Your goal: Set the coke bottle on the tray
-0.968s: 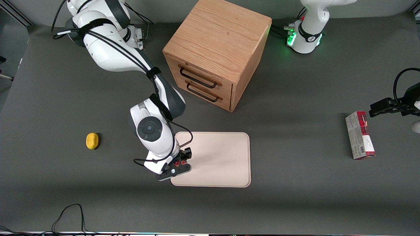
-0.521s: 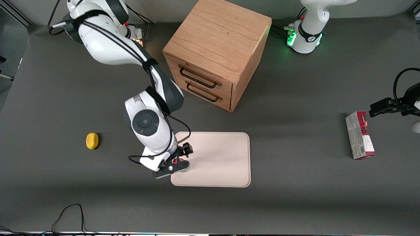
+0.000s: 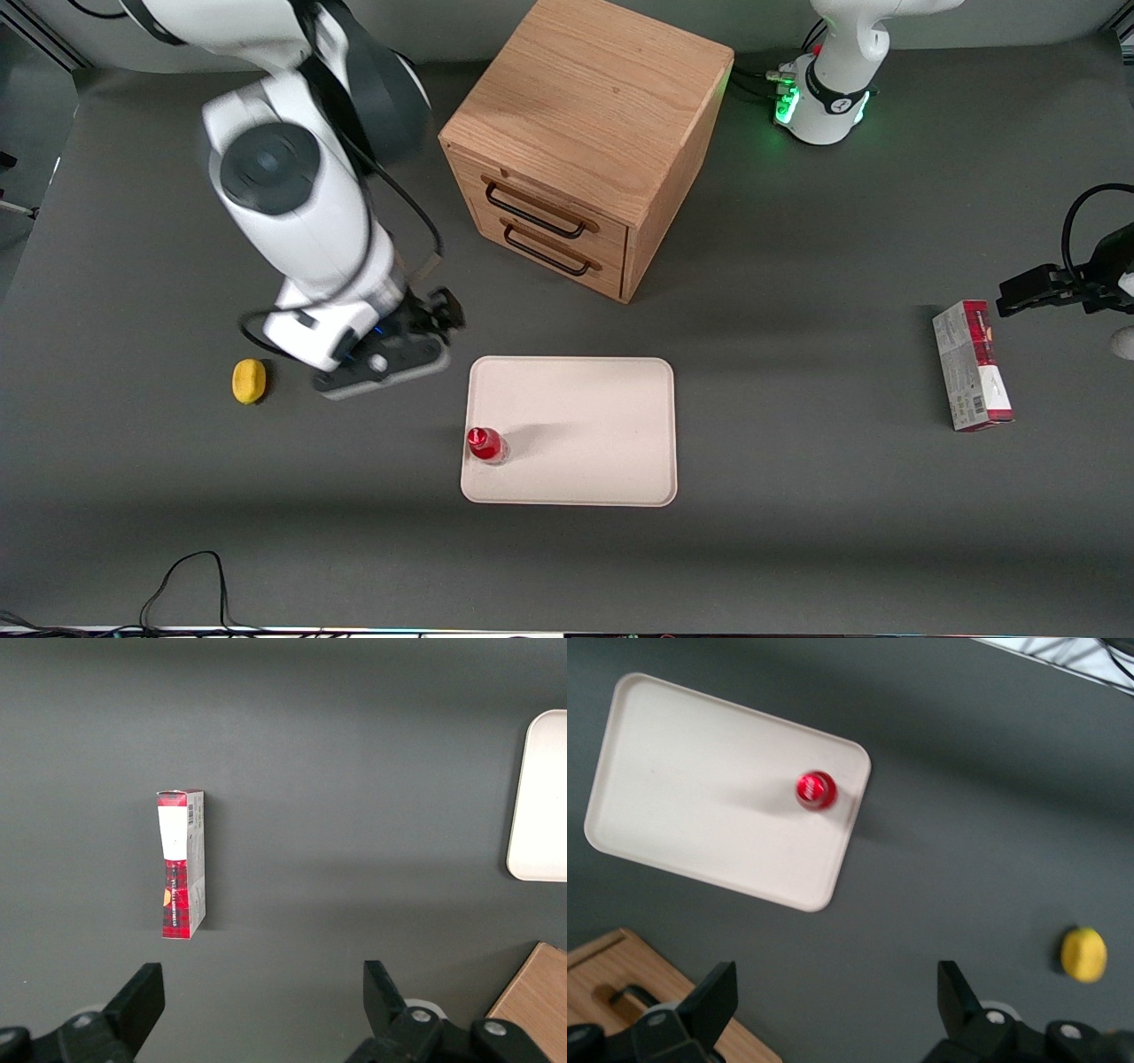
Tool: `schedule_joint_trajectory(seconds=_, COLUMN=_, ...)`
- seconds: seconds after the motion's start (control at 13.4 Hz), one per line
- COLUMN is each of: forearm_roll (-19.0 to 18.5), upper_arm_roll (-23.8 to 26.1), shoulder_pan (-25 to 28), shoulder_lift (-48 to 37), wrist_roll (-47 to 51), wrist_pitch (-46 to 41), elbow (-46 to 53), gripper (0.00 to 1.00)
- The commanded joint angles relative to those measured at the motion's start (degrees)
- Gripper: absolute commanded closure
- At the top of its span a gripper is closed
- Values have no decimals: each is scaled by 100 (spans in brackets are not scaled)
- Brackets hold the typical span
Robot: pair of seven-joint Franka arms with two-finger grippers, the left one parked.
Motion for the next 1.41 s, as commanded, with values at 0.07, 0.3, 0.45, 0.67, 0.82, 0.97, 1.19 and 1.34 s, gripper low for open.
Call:
schedule_joint_trajectory(seconds=0.07, forearm_roll=56, upper_arm_roll=-41, shoulder_pan=-501, shoulder_lift=-685, wrist_roll=78, wrist_pitch=-623, elbow=-343, gripper=0)
schedule_joint_trajectory(seconds=0.3, forearm_roll=531, upper_arm_roll=-41, shoulder_pan=-1309, shoulder_lift=-1528, wrist_roll=16, wrist_pitch=-257, elbow=-1456, gripper=0)
schedule_joint_trajectory(seconds=0.45, forearm_roll=540, upper_arm_roll=-41, shoulder_pan=-1731, shoulder_lift=-1932, wrist_roll=-394, wrist_pitch=8, elbow=-1967, gripper=0)
schedule_joint_trajectory(seconds=0.67, forearm_roll=602, upper_arm_roll=-67, shoulder_pan=-2251, shoulder_lift=-2460, wrist_roll=-792, wrist_pitch=123, elbow=-2583, gripper=0)
schedule_joint_trajectory(seconds=0.82, forearm_roll=593, upper_arm_roll=-303, shoulder_pan=-2331, shoulder_lift=-2628, wrist_roll=-1186, wrist_pitch=141, elbow=-2795, gripper=0)
schedule_joint_trajectory(seconds=0.97, forearm_roll=602, upper_arm_roll=-541, shoulder_pan=-2331, shoulder_lift=-2690, wrist_roll=-1258, wrist_pitch=237, elbow=-2935, gripper=0)
schedule_joint_trajectory(seconds=1.19, forearm_roll=610, upper_arm_roll=-682, shoulder_pan=-2331, shoulder_lift=-2830, wrist_roll=-1565, wrist_pitch=509, elbow=-3321, gripper=0)
schedule_joint_trajectory(seconds=1.34, forearm_roll=602, upper_arm_roll=-744, shoulder_pan=-2340, shoulder_lift=-2831, wrist_roll=-1584, wrist_pitch=449, elbow=-3306, gripper=0)
